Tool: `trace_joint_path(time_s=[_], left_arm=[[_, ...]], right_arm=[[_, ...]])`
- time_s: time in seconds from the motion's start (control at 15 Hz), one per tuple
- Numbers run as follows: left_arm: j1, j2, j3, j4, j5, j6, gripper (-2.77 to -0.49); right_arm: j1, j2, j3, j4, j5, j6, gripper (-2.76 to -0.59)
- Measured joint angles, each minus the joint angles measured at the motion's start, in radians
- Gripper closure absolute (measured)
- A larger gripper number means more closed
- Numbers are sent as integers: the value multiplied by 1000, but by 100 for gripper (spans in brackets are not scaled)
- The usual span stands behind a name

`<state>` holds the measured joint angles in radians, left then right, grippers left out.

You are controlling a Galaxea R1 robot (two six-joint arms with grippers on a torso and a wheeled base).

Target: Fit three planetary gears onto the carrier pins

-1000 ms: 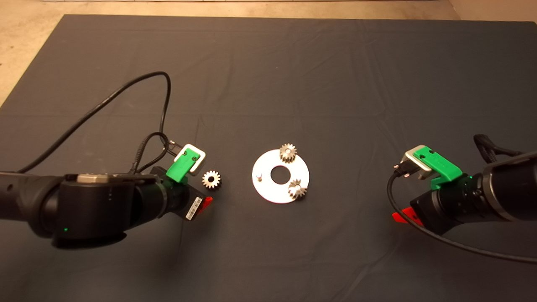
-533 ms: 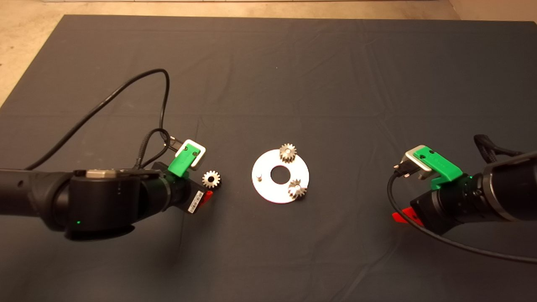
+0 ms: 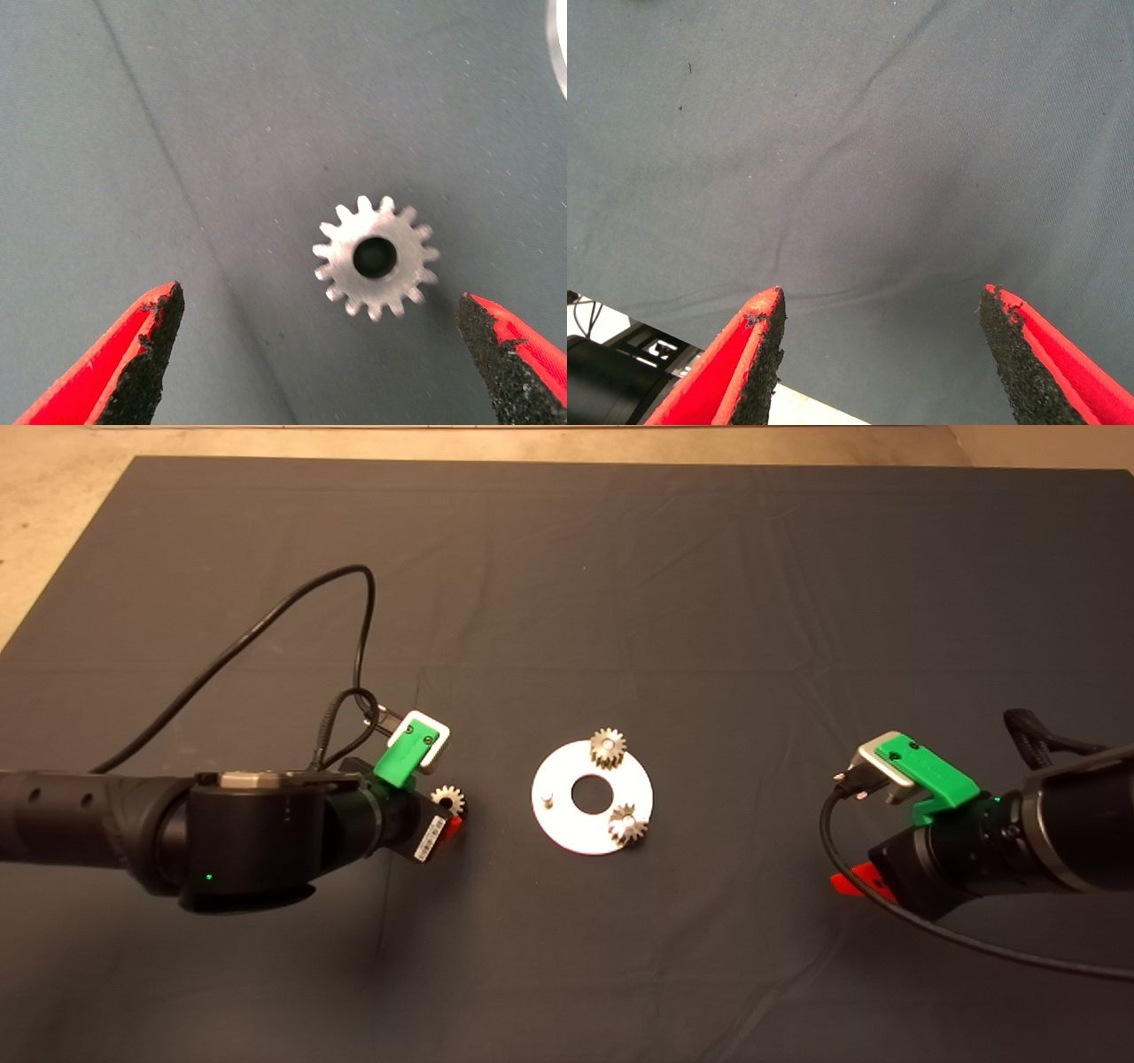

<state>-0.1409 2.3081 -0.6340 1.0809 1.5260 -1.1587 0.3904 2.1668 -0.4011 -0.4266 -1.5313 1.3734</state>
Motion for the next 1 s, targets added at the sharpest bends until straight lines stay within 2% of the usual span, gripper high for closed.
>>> trace_joint_path(time_s=[0.2, 0.27, 0.4, 0.53, 0.6, 0.73, 1.0], left_arm=[[29, 5, -2, 7, 0, -5, -219], [33, 8, -2, 10, 0, -13, -219], [33, 8, -2, 41, 0, -34, -219], [34, 8, -2, 49, 0, -38, -219], [42, 10, -2, 53, 0, -38, -219], [63, 18, -2, 53, 0, -38, -219], [66, 28, -6, 53, 0, -38, -219]], right_arm=[[0, -1, 0, 0, 0, 0, -161], [0, -1, 0, 0, 0, -1, -161], [0, -1, 0, 0, 0, -1, -161], [0, -4, 0, 0, 1, -4, -161], [0, -4, 0, 0, 0, -6, -161], [0, -6, 0, 0, 0, -8, -161], [0, -13, 0, 0, 0, -11, -161]])
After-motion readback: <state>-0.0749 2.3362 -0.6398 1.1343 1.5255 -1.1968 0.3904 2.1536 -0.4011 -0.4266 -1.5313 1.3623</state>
